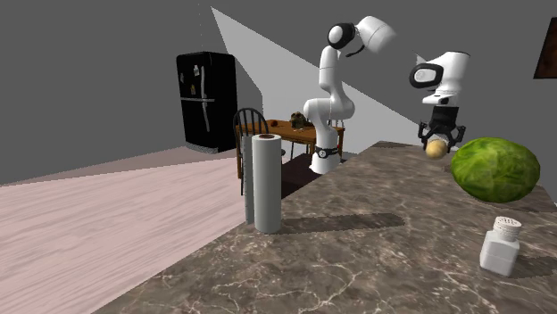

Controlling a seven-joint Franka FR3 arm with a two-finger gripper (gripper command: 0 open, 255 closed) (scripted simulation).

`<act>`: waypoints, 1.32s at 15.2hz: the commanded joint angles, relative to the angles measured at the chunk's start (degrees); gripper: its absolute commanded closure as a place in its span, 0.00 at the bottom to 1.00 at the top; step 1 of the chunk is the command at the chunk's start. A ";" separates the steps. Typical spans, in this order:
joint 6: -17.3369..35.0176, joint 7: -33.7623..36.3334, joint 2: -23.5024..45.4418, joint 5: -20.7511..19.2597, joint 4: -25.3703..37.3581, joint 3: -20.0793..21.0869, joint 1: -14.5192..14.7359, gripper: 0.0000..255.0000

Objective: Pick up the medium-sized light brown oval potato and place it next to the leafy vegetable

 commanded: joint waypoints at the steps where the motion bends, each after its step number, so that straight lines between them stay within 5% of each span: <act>1: 1.75 0.83 1.33 -1.17 -0.79 0.34 -0.24 1.00; 6: 5.74 3.60 4.97 -4.74 -2.36 1.03 -0.62 1.00; 14: 5.74 3.60 4.98 -4.74 -2.36 1.00 -0.59 1.00; 15: 5.74 3.60 4.98 -4.74 -2.36 1.00 -0.59 0.00; 20: 5.73 3.60 4.98 -4.74 -2.36 1.00 -0.59 0.00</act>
